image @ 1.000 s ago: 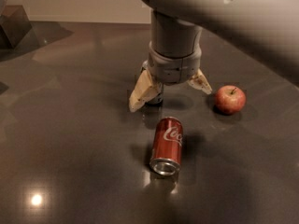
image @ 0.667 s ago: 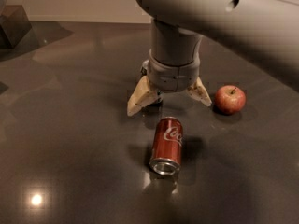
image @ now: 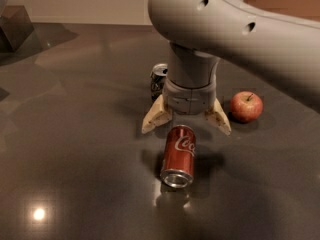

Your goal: Place coke can upright

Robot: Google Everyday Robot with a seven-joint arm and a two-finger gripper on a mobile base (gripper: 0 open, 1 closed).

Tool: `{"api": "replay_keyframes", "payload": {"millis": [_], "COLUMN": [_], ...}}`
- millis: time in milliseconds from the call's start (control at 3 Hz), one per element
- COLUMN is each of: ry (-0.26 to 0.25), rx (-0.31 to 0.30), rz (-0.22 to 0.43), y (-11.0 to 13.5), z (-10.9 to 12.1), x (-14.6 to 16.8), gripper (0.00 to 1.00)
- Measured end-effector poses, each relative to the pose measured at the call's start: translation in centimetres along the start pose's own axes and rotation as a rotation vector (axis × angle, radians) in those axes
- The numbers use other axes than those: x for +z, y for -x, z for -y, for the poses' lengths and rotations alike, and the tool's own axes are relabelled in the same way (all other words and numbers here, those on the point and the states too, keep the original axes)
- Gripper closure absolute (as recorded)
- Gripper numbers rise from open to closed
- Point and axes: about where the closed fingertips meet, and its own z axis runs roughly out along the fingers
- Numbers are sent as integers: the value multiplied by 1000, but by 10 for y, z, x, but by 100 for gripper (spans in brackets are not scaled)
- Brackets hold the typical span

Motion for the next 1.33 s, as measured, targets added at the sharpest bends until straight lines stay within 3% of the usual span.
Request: {"api": "replay_keyframes", "payload": {"millis": [333, 1000, 1333], "ry": [-5, -3, 11], "rx": [58, 102, 74], "rz": [-32, -100, -93], "y": [-6, -13, -17], "z": [2, -11, -22], "x": [11, 23, 13], "gripper": [0, 41, 64]}}
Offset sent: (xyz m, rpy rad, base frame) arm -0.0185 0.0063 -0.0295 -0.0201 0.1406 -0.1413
